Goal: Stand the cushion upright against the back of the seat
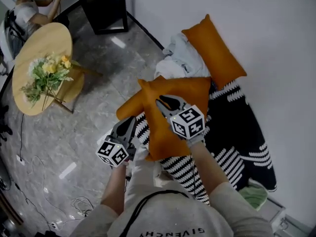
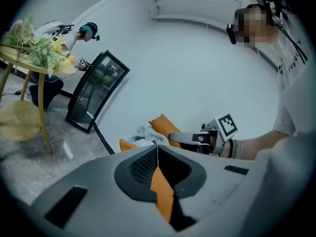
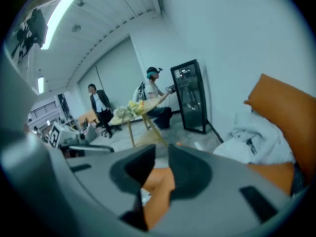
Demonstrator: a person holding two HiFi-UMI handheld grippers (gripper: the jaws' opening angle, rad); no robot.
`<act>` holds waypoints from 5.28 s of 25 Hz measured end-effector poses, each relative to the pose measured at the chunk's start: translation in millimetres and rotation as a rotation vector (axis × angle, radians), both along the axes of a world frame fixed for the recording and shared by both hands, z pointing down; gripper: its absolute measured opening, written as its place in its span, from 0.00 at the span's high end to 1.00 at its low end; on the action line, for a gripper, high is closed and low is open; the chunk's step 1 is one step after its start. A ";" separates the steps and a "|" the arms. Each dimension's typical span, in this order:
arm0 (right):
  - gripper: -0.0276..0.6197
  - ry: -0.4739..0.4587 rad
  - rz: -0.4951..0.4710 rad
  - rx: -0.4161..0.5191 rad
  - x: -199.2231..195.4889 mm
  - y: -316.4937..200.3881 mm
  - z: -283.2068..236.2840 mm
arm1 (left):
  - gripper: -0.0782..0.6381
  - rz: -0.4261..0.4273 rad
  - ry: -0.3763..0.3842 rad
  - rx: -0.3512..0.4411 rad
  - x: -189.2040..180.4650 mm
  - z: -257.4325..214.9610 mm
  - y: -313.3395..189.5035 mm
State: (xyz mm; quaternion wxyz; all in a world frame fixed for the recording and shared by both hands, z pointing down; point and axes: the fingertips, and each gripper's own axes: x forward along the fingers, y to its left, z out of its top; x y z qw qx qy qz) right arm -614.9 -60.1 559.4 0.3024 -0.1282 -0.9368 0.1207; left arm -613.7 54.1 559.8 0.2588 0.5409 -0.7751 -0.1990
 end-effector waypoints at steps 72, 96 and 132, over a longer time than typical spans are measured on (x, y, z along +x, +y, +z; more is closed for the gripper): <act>0.88 0.055 0.309 0.424 164.2 -61.3 -109.3 | 0.86 0.206 -0.020 0.017 173.5 8.3 3.4; 0.89 -0.010 1.028 0.399 441.3 -174.9 -177.4 | 0.74 0.388 0.065 -0.127 235.7 74.7 -23.4; 0.89 0.287 1.199 0.641 695.6 -173.4 -94.3 | 0.78 0.480 0.107 -0.200 294.4 104.9 -136.3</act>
